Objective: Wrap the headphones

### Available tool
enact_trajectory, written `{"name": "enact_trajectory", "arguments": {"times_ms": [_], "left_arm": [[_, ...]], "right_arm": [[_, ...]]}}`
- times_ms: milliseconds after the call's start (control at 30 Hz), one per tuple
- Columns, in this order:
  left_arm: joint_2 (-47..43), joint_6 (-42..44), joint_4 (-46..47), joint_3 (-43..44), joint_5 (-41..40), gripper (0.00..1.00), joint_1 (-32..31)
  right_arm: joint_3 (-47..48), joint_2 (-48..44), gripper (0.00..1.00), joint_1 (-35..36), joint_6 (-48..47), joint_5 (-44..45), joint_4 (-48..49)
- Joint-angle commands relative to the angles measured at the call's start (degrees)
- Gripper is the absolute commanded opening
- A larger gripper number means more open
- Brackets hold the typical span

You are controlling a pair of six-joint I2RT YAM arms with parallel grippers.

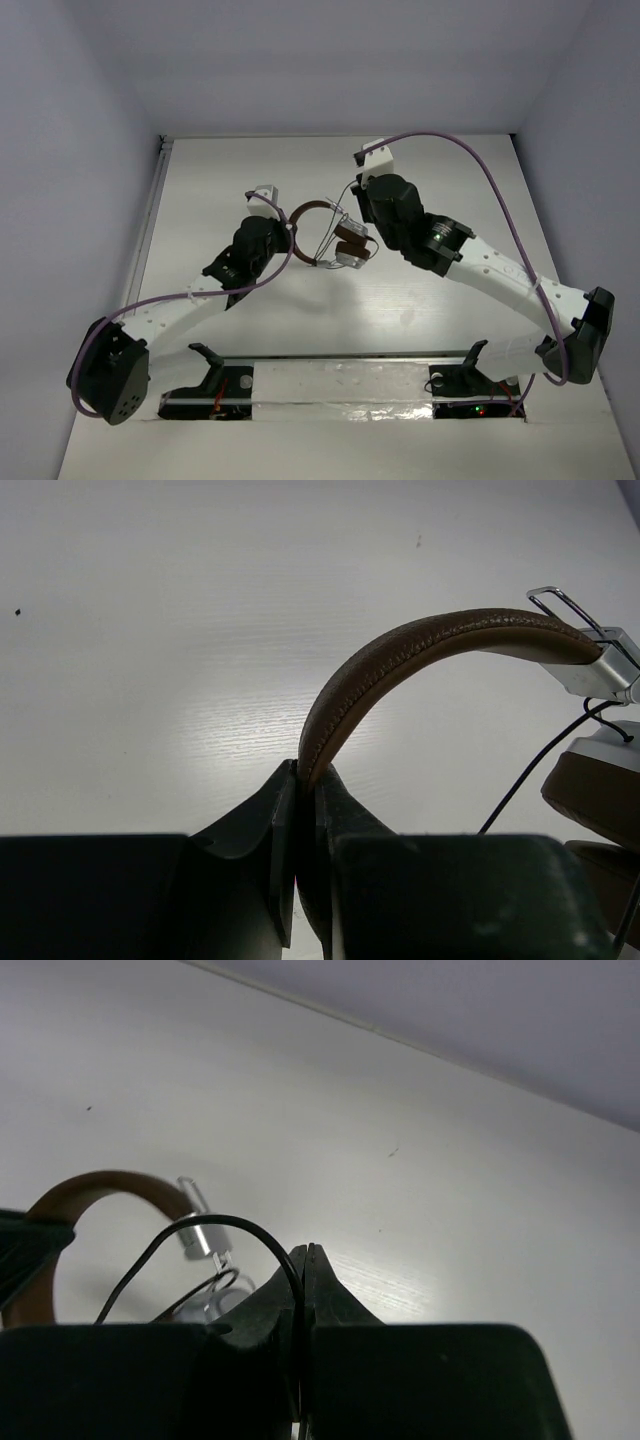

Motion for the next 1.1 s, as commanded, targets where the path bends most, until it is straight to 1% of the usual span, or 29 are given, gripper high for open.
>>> {"name": "enact_trajectory", "arguments": {"times_ms": [0, 267, 400, 467, 567, 700, 867, 933, 967, 1033, 1067], "left_arm": [[-4.21, 0.5, 4.11, -0.26, 2.91, 0.0, -0.31], [-7.46, -0.11, 4.46, -0.27, 6.6, 0.0, -0.31], [-8.78, -1.34, 2.62, 1.67, 4.77, 0.0, -0.31], [-10.18, -1.61, 3.31, 1.93, 4.94, 0.0, -0.31], [-10.54, -2.13, 3.58, 3.16, 6.69, 0.0, -0.31], [-10.54, -3.8, 4.02, 5.01, 7.31, 0.0, -0.31], [-8.52, -5.21, 6.21, 7.12, 11.0, 0.0, 0.31], [-8.25, -6.35, 7.27, 7.03, 11.0, 0.0, 1.44], [-8.25, -7.57, 7.71, 6.86, 12.74, 0.0, 1.45], [-7.91, -8.9, 9.91, 6.42, 14.68, 0.0, 4.07], [-7.55, -10.21, 10.61, 6.41, 16.96, 0.0, 4.96]], "right_arm": [[-1.27, 0.66, 0.0, -2.71, -3.3, 1.22, 7.92], [-4.44, 2.33, 0.0, -5.18, -3.57, 1.4, 12.32], [-6.81, 1.98, 0.0, -6.32, -1.46, 2.18, 12.94], [-8.3, 1.45, 0.0, -6.32, 1.53, 1.49, 13.12], [-9.8, 1.36, 0.0, -7.03, 3.99, -0.18, 13.64], [-13.48, -0.3, 0.0, -7.03, 7.15, -5.88, 15.49], [-16.48, -2.94, 0.0, -7.55, 9.27, -12.04, 17.42], [-17.62, -4.08, 0.0, -8.08, 9.53, -14.51, 17.25], [-18.15, -4.44, 0.0, -8.08, 9.62, -14.95, 17.42], [-19.12, -5.66, 0.0, -8.61, 10.14, -15.92, 18.03], [-19.99, -6.02, 0.0, -9.13, 10.32, -16.35, 18.21]]}}
